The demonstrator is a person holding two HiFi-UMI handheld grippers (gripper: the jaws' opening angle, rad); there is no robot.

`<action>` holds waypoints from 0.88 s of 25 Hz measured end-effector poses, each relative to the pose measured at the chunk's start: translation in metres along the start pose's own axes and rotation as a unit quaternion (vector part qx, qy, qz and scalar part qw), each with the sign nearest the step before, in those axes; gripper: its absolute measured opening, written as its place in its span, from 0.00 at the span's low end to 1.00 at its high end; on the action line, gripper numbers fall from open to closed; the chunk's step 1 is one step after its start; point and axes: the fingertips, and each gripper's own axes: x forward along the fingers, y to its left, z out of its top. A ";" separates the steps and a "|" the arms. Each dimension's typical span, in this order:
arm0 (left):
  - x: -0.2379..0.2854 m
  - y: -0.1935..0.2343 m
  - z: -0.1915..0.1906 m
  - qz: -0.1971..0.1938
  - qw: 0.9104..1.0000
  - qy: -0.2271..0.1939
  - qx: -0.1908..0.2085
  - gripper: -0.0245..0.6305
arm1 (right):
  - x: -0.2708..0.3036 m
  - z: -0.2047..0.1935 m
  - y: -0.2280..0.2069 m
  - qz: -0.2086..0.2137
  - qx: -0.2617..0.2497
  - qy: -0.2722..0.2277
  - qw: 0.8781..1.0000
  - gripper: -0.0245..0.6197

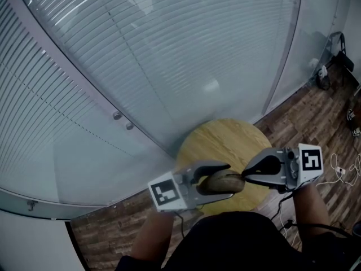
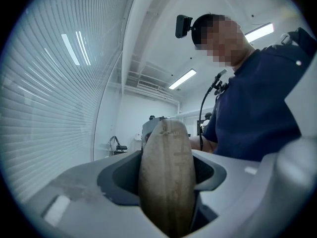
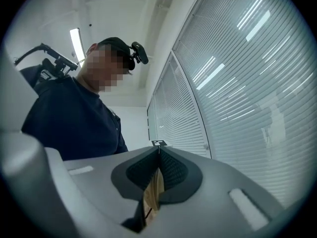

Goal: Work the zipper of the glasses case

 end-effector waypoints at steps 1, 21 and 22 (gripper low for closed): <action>0.000 0.001 0.003 0.000 1.000 -0.009 -0.003 0.48 | 0.000 0.002 -0.001 -0.001 0.000 -0.005 1.000 0.05; -0.017 0.036 0.057 -0.005 0.990 -0.134 -0.053 0.48 | -0.035 0.019 -0.015 -0.046 0.003 -0.074 0.996 0.05; -0.015 0.040 0.057 -0.004 0.989 -0.136 -0.060 0.48 | -0.035 0.016 -0.018 -0.056 0.002 -0.069 0.996 0.05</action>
